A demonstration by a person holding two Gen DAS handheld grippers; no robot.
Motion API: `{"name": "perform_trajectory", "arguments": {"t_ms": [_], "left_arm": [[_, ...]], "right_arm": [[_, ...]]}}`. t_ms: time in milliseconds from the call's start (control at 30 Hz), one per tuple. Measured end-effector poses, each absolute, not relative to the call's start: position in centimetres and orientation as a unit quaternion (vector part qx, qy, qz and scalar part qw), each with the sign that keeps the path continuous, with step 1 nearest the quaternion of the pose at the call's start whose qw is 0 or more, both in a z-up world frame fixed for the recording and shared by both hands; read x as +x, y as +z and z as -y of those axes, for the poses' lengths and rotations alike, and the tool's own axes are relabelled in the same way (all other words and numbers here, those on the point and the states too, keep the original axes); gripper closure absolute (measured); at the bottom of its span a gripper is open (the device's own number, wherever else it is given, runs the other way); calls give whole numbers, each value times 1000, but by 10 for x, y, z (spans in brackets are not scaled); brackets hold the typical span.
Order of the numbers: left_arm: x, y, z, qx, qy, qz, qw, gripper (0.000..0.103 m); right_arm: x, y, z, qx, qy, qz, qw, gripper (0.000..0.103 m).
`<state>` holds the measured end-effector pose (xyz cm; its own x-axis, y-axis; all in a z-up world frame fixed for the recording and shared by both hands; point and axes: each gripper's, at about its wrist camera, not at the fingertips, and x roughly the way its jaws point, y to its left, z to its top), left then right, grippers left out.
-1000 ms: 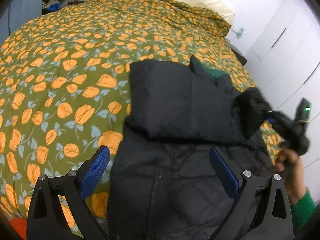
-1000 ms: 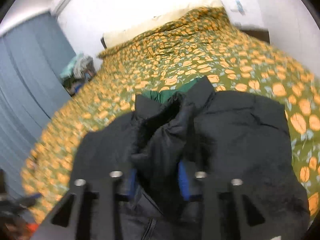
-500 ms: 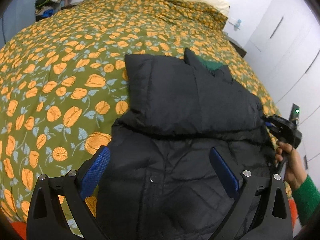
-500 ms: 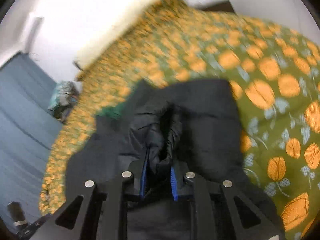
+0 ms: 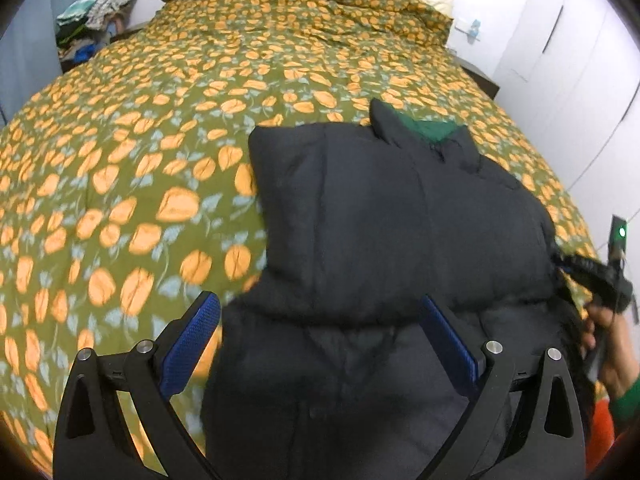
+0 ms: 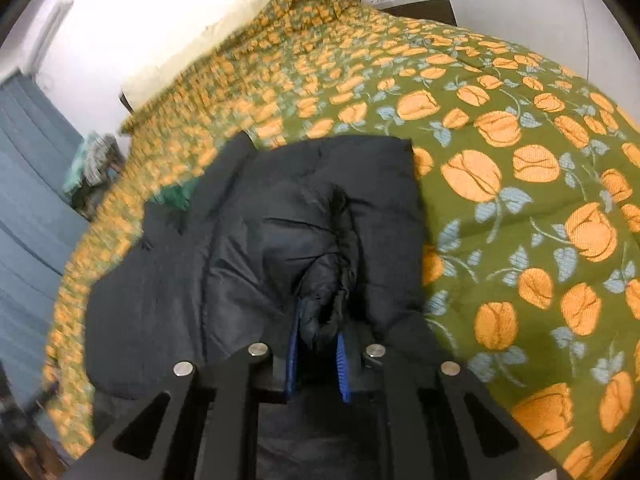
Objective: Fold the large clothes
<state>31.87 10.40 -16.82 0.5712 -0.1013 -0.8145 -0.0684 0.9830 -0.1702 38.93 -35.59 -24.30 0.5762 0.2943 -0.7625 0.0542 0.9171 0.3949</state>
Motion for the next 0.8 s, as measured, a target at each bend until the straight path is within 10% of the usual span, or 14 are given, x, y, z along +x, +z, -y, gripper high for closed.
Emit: {"name": "perform_trajectory", "arguments": {"t_ms": [267,400,800], "left_arm": [[404,-215,-73,-24,5,-486,874,2],[410,-239,-65,7,13,-485,874,0],[427,-173,-65,-17,0,-432,902,1]], "right_arm": [[395,-251,352,194,69,-472,857,85],[389,-243,360,197,76,-481,851,62],[400,-162,280,10,150,-380,913,38]]}}
